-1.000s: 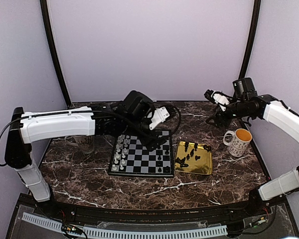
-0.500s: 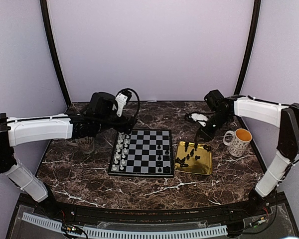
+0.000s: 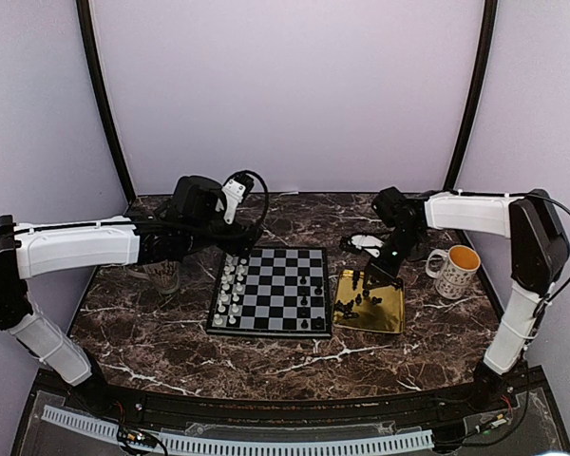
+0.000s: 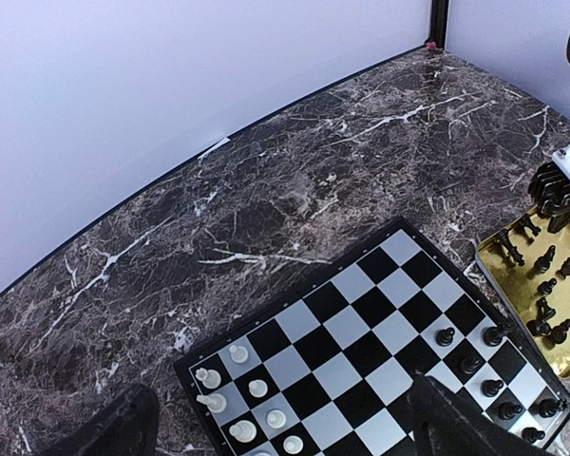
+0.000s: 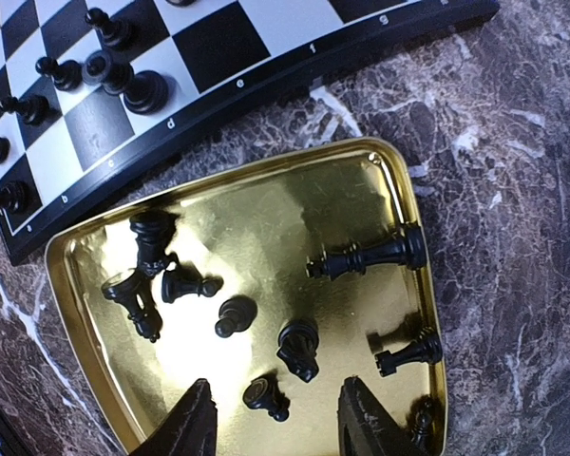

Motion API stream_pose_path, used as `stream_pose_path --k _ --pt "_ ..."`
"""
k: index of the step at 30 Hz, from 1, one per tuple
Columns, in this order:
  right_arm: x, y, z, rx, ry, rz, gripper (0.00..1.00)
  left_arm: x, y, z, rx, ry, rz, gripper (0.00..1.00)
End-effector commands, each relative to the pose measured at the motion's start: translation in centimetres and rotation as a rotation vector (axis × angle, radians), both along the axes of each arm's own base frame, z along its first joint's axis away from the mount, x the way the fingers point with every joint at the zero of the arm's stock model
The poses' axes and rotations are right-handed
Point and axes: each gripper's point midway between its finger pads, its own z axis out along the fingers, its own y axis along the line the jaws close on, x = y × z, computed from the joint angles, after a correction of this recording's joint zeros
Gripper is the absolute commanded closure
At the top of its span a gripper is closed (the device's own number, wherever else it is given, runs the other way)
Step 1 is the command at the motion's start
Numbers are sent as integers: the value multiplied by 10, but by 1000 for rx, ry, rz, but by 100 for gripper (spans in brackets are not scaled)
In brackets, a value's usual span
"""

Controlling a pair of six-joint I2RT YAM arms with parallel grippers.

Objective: Set up the chess pieces on the board
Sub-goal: Pick up the knight from the storage box.

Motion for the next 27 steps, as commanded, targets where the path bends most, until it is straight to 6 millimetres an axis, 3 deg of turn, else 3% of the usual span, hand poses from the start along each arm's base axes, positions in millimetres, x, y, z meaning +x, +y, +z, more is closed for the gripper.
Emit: stream_pose_path --k 1,17,27 --pt "-2 0 -10 -45 19 2 58 -4 0 16 5 -30 -29 7" --pt "9 2 -25 -77 26 -32 75 -7 -4 14 13 -21 -65 9" --pt "5 4 -19 -59 38 -28 97 -8 -7 8 25 1 -82 9"
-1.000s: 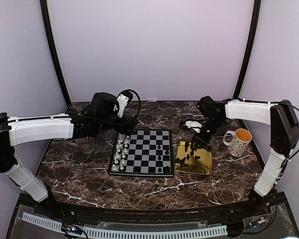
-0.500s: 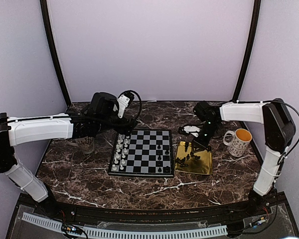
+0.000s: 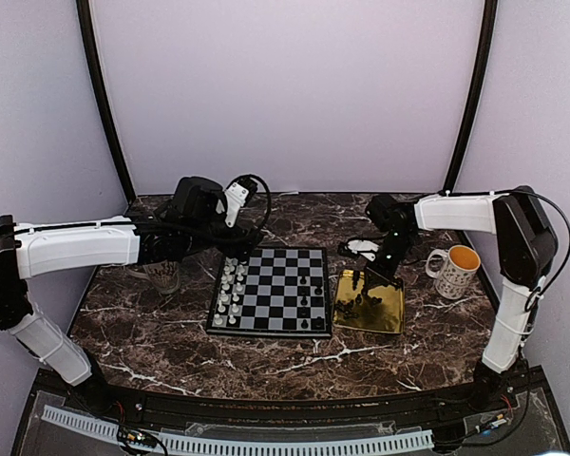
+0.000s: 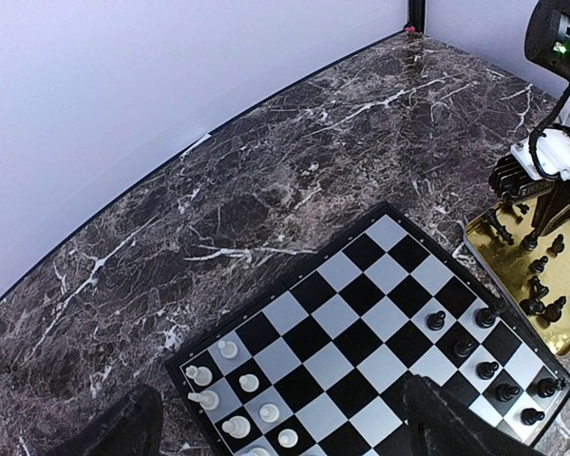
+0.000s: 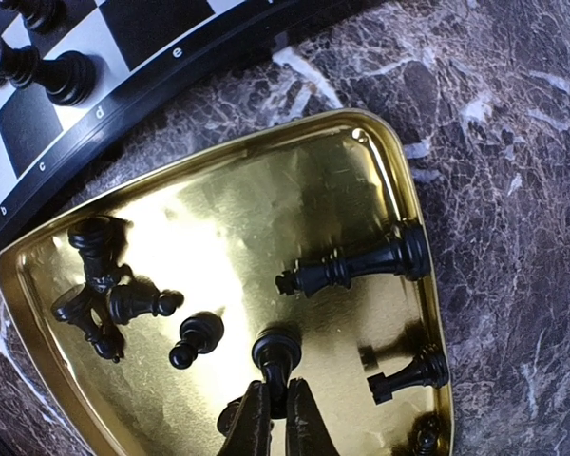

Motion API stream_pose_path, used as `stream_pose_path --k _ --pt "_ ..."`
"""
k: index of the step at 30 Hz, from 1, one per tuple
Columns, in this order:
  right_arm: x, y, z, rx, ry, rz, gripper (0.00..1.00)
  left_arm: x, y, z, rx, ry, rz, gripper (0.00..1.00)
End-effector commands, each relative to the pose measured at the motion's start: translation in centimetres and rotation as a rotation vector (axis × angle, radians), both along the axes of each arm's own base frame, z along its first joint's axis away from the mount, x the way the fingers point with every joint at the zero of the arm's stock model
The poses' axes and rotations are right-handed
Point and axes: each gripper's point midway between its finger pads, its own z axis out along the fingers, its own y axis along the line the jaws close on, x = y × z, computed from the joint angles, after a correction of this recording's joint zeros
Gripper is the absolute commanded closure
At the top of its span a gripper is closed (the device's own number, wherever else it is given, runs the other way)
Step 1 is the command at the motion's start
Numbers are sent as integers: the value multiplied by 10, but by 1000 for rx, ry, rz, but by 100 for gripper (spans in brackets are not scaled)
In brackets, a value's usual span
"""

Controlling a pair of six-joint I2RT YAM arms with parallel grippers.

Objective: Set up the chess pieces on the board
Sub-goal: Pick up the knight from the storage box, then place the knight at g8.

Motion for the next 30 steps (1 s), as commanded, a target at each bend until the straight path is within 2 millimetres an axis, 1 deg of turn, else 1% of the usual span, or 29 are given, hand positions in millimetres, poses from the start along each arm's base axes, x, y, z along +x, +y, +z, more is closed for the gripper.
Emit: stream_pose_path --k 1,9,12,14,18,23,26,30 --pt "-2 7 9 20 0 9 98 -2 -3 12 -10 -8 -24 9" --pt "-4 7 31 40 -25 4 100 -3 -5 11 -8 -3 -31 10" --pt "-4 10 45 57 -41 6 100 -3 -5 10 -6 -2 -31 10" --pt "-6 15 54 76 -52 18 100 -3 -5 9 -3 -1 -31 10" --pt "-14 35 72 116 -64 73 100 -1 -3 8 2 -3 -21 10" --pt "-35 70 82 146 -53 190 99 1 0 11 4 -13 1 10" --pt "-47 88 81 142 -38 248 99 2 2 12 8 -18 11 10" --pt "-64 106 72 114 -18 318 99 3 3 15 8 -26 17 10"
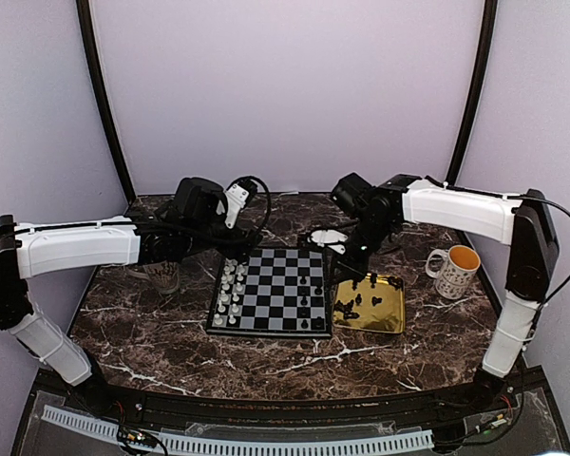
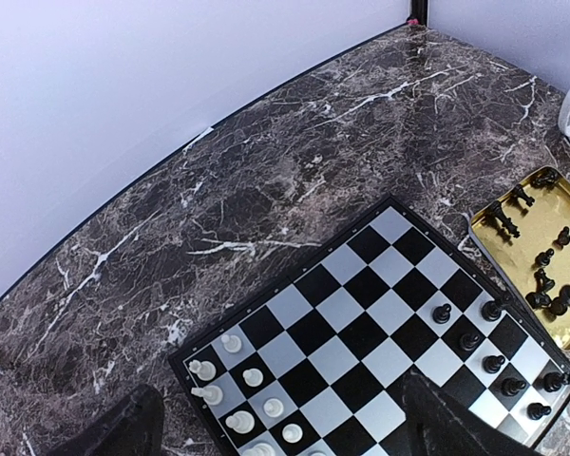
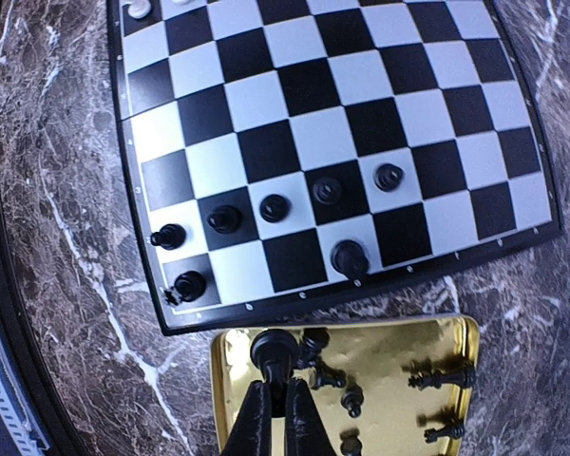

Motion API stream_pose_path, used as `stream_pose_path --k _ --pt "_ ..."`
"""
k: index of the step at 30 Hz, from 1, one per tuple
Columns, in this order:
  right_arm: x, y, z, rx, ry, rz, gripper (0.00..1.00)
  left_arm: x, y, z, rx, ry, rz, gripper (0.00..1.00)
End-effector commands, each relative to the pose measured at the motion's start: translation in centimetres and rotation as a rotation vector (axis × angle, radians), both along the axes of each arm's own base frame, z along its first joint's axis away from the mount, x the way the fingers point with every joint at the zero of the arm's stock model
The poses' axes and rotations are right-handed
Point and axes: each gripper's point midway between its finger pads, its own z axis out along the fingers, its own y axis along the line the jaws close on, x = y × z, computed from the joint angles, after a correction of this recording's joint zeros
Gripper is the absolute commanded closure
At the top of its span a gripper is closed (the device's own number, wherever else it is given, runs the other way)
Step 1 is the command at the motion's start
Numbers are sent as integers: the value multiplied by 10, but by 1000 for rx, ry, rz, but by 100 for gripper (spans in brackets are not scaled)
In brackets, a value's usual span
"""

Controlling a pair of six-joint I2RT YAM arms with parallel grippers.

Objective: Set up the chess pieces on the board
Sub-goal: Place the knight at g8.

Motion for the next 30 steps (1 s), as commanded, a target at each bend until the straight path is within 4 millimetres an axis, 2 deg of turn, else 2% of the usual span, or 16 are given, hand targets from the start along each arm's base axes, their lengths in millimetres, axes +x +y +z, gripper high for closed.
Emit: stream_pose_path --k 1,10,14,21,30 --pt "-23 19 -12 -41 39 88 99 3 2 19 -11 -35 16 10" --pt "-40 30 -36 -90 72 148 99 3 5 25 -13 -50 28 10" --pt "-38 33 -41 -101 67 153 99 4 5 26 -15 -53 28 10" --pt "-23 34 -54 -156 25 119 99 3 6 28 -13 -56 29 10" --pt "-21 36 -60 -168 32 115 99 3 6 28 -12 -58 26 10"
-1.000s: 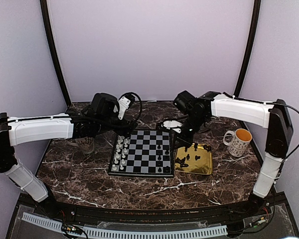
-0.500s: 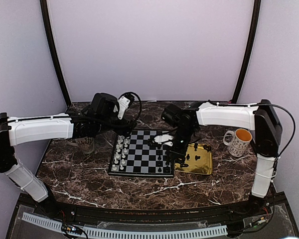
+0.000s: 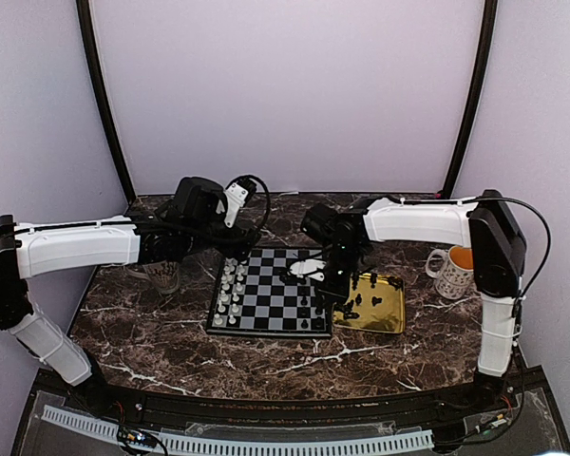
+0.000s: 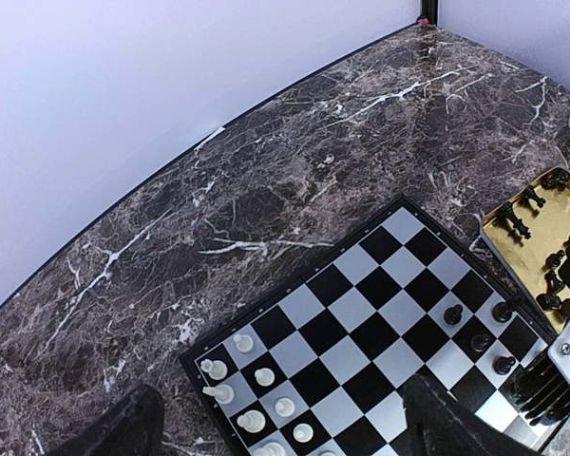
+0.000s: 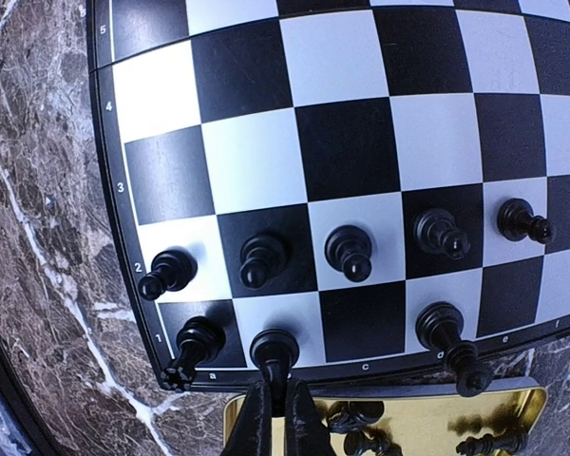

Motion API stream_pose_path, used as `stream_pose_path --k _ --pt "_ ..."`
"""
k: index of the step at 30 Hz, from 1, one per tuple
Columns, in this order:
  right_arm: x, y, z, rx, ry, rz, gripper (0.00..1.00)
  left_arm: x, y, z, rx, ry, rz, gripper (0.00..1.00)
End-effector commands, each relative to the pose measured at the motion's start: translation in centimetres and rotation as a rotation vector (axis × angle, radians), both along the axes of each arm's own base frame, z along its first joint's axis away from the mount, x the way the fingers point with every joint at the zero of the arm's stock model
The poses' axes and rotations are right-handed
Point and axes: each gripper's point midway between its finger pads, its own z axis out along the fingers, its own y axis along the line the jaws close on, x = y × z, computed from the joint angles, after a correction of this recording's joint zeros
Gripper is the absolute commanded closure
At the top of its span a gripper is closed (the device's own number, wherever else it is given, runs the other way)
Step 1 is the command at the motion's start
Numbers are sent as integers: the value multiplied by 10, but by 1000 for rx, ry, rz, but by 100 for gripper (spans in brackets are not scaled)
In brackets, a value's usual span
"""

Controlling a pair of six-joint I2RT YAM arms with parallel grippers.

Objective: Set up the chess pieces on the board
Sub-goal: Place the knight at g8.

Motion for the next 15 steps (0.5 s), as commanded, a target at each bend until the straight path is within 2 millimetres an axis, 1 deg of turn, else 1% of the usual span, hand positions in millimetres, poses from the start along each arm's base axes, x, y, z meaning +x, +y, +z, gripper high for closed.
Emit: stream_pose_path --k 1,15 --pt "2 8 1 1 -13 -3 98 0 1 27 -28 -43 3 10" --pt "1 6 -6 -16 -11 0 95 0 1 24 -25 -38 -1 10"
